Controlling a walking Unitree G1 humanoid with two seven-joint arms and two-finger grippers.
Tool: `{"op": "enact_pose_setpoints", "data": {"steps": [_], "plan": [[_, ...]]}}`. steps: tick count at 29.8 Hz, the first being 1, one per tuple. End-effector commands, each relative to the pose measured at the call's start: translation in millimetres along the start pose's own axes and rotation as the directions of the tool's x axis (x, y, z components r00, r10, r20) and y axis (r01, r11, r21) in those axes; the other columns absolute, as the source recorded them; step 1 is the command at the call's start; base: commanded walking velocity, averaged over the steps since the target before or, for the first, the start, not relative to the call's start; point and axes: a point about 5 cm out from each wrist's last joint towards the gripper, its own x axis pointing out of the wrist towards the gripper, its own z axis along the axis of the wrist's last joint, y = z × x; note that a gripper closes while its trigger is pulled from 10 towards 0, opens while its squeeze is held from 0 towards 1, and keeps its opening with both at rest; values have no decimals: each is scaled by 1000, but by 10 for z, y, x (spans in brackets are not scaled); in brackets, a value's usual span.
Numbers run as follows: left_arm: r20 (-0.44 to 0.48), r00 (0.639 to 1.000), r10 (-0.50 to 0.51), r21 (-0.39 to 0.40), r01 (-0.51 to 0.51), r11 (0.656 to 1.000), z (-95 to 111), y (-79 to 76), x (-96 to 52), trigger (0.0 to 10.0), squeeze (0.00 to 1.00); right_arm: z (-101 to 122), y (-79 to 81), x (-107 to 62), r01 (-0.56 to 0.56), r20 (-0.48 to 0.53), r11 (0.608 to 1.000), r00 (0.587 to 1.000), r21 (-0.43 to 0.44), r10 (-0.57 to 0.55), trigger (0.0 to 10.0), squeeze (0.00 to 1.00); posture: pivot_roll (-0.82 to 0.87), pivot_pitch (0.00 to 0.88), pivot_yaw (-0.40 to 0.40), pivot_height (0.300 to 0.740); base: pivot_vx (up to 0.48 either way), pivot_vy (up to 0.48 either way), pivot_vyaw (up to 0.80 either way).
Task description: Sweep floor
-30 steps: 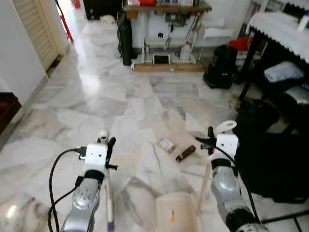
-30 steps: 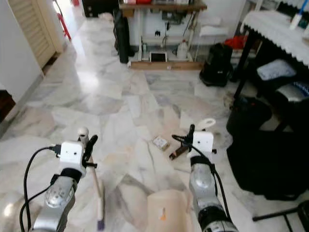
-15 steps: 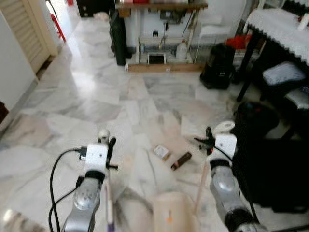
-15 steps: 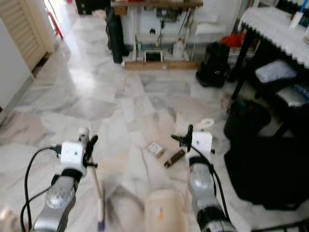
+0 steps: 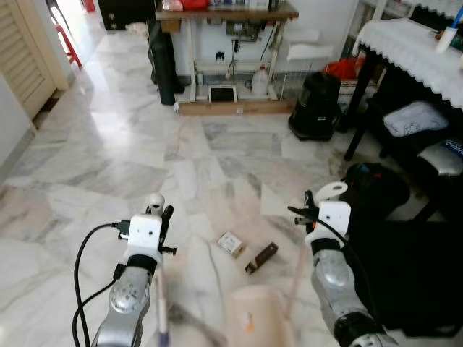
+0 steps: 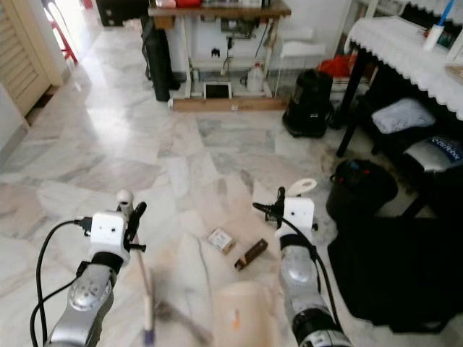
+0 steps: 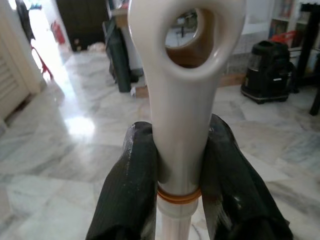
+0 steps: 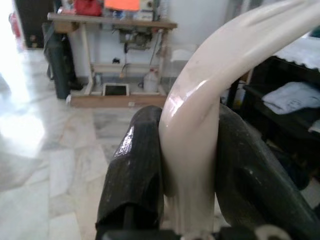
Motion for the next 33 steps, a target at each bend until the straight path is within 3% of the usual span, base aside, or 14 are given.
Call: {"op": "enact_pose_setpoints", "data": {"steps": [1,33], "plan": [[43,999,-2,31,1,1000,85,22,39,10000,0,82,53,43,-10,34,1000,999,27,9,10000,0,138,21,-29,740,375,0,0],[44,999,2,33,-4,999,90,34,45,10000,0,75,62,46,-21,23,999,1000,33,20,10000,0,138,29,-28,740,371,0,0]]}}
